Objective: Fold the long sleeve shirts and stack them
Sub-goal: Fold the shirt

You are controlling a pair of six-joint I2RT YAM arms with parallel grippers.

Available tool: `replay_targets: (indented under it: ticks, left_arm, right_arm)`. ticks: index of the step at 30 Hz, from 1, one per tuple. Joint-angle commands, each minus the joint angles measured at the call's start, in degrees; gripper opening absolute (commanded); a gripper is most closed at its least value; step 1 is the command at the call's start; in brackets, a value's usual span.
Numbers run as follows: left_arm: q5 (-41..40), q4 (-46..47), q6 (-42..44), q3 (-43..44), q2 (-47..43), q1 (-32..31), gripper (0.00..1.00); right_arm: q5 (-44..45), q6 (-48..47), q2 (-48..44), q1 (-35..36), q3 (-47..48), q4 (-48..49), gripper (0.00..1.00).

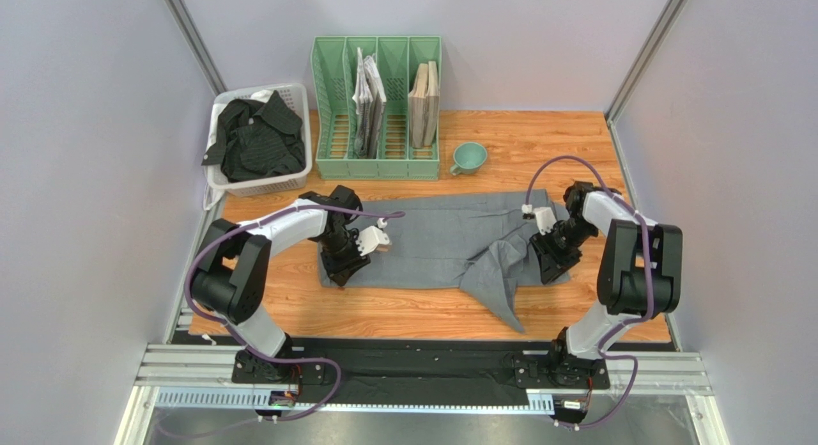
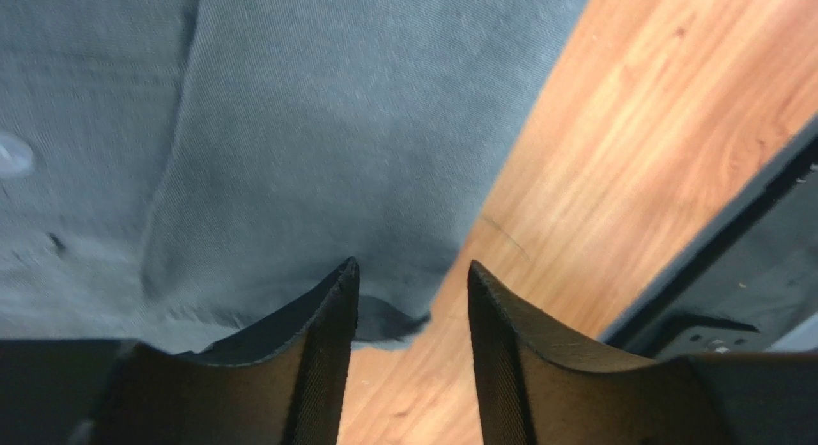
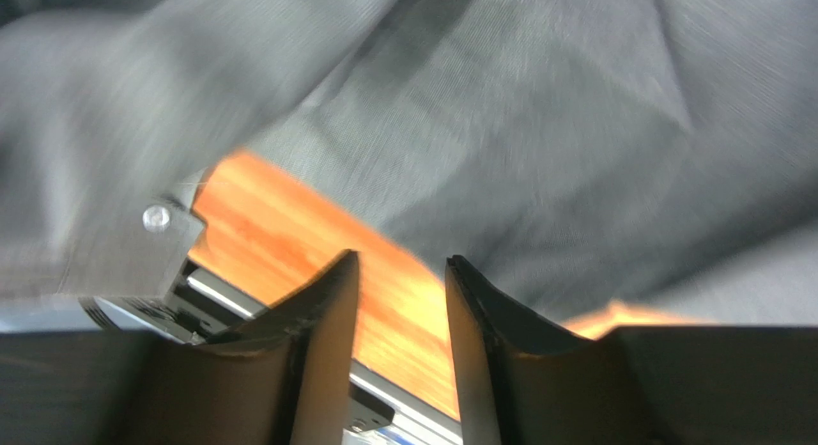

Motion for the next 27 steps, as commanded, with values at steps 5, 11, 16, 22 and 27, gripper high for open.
replay_targets:
  ticks: [5,11,16,22,27]
  left_arm:
    - [12.3,-4.2,-2.6,4.1,-14.4,1.8,0.69]
    - [19.3,-3.3,-7.4,6.8,-20.6,1.8,0.73]
    - [20.7,-4.7,-8.5,7.7,-20.5,1.8,0.73]
    - [20.2,-4.7,-9.8,7.2,-20.3,1.8,0.73]
    - [19.7,-5.8,-9.7,6.9,-21.6,1.7,0.73]
  right_arm:
    - [-14.8,-15.3,-22.6,-0.4,9.2,-17.9,0.78]
    - [-17.0,-32.0,-51.9,11.2,-1.4,-13.6,1.00]
    - [-7.9,-27.8,-60.5,42.2,-7.2,-11.8,1.00]
    - [8.8,-17.5,-49.9,73.1,-10.9,-2.1,1.00]
    - [20.2,-26.7,-44.2,82.7,-21.2,5.8,1.00]
